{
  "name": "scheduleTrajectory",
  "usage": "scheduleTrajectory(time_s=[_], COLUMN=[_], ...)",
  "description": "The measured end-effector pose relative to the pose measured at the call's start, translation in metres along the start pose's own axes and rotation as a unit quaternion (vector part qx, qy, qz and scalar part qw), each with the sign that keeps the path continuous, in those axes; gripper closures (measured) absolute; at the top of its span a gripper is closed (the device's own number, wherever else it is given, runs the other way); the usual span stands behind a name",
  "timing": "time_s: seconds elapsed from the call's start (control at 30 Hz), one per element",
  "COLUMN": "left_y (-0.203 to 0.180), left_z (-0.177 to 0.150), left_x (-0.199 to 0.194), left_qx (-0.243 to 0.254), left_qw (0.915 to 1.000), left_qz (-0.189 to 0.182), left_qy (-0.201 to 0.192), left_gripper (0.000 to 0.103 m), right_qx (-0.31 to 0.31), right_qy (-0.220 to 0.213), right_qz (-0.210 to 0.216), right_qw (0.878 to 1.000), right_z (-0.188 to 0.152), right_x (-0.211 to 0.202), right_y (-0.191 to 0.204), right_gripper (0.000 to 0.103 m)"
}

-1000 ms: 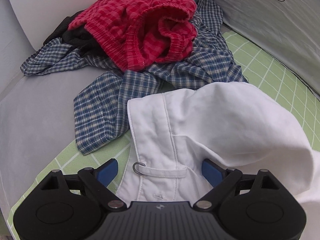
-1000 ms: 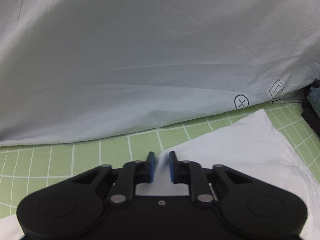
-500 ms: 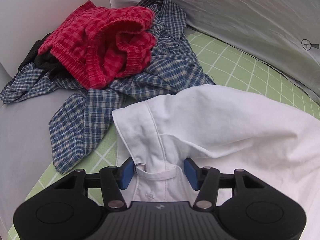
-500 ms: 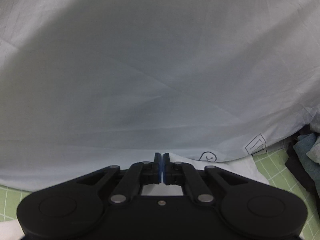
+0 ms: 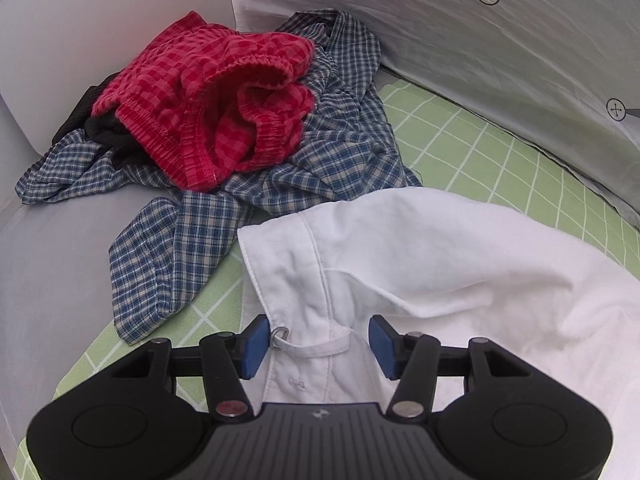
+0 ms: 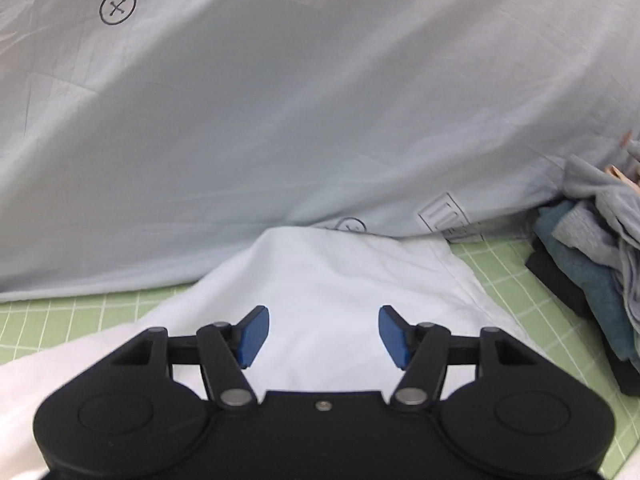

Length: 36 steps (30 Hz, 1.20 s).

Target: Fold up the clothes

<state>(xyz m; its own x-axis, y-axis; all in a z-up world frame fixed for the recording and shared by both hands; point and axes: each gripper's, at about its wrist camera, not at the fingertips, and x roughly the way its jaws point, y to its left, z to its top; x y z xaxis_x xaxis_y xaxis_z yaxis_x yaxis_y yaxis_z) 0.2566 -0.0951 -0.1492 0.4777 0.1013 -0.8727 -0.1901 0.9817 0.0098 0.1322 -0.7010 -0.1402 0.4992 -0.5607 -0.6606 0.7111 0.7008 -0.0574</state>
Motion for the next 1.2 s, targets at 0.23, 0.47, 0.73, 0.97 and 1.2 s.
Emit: scheduleTrajectory(time_s=[0.23,0.47,0.73,0.97,1.2], left_y=[-0.005,-0.031,-0.053,-0.047,-0.039], left_z=[-0.035,-0.067,-0.079,-0.078,-0.079], left_x=[-0.033,-0.035,-0.025,-0.025,-0.04], left_qx=[0.031,0.055,0.09,0.086,0.099], left_qw=[0.999,0.9969,0.9944,0.9946,0.9937], left_qz=[-0.029,-0.036,-0.028,-0.039,-0.042], left_qy=[0.015,0.042,0.049,0.044,0.03], left_gripper=[0.042,0.041,0.039,0.037,0.034], right_qx=[0.105,0.167,0.175,0.165,0.095], right_qy=[0.05,0.07,0.031,-0.036,0.096], right_qz=[-0.072,-0.037,0.011,-0.028,-0.082], right_qw=[0.991,0.983,0.984,0.985,0.987], right_z=[-0.084,-0.121,-0.103,-0.062,-0.112], right_x=[-0.048,-0.055,-0.068,-0.095,-0.063], right_y=[-0.077,-0.101,-0.104,-0.132,-0.121], right_gripper=[0.031,0.043,0.101,0.1,0.046])
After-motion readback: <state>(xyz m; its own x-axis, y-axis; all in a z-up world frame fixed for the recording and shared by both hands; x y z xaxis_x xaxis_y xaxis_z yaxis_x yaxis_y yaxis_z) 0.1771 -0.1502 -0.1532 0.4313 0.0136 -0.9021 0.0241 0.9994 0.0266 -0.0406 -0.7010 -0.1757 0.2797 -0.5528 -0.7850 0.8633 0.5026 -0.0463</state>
